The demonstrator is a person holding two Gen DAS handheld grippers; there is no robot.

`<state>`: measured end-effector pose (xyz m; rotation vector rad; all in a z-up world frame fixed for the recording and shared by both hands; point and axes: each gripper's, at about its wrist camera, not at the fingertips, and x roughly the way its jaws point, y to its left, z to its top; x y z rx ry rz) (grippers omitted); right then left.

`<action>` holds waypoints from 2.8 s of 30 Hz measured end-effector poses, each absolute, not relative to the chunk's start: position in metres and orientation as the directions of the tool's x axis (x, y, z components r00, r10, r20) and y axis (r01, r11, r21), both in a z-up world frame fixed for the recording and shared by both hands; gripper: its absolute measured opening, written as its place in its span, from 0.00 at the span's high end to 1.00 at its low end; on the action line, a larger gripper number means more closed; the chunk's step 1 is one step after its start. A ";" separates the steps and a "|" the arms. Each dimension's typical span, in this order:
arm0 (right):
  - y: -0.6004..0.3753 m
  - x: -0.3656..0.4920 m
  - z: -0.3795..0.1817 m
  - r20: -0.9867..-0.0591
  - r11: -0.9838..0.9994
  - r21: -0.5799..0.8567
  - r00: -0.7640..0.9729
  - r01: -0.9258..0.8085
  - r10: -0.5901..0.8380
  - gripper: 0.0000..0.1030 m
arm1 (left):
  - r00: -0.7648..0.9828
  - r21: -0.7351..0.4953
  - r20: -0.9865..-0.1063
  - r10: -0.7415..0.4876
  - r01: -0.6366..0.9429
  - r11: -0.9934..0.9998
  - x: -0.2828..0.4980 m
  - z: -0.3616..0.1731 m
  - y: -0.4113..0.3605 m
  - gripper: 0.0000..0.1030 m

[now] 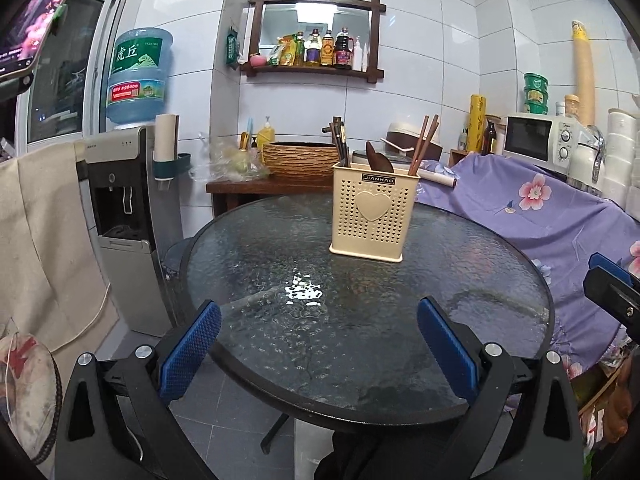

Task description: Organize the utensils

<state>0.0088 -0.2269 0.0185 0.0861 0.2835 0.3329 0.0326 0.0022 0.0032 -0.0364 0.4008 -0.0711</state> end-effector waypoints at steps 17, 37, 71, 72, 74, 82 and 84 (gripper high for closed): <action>-0.227 0.007 0.021 -0.262 0.939 0.142 0.902 -0.315 0.342 0.06 | 0.926 -0.035 -0.372 -0.060 0.050 0.998 0.021 0.004 -0.001 0.06; -0.222 0.009 0.020 -0.270 0.936 0.140 0.897 -0.324 0.350 0.06 | 0.919 -0.044 -0.387 -0.075 0.063 0.997 0.019 0.002 -0.003 0.06; -0.216 0.009 0.017 -0.275 0.933 0.142 0.892 -0.332 0.359 0.06 | 0.904 -0.064 -0.421 -0.079 0.058 0.996 0.022 -0.002 -0.002 0.06; -0.216 0.009 0.017 -0.277 0.933 0.142 0.892 -0.331 0.358 0.06 | 0.903 -0.062 -0.422 -0.078 0.057 0.996 0.022 -0.002 -0.002 0.06; -0.214 0.008 0.016 -0.278 0.934 0.141 0.892 -0.329 0.356 0.06 | 0.903 -0.060 -0.423 -0.073 0.052 0.997 0.022 -0.003 -0.003 0.06; -0.212 0.008 0.014 -0.287 0.937 0.152 0.893 -0.315 0.346 0.06 | 0.900 -0.031 -0.435 -0.041 0.031 0.999 0.024 -0.004 -0.005 0.06; -0.211 0.008 0.014 -0.290 0.937 0.154 0.892 -0.313 0.346 0.06 | 0.898 -0.027 -0.437 -0.039 0.030 0.999 0.024 -0.005 -0.006 0.06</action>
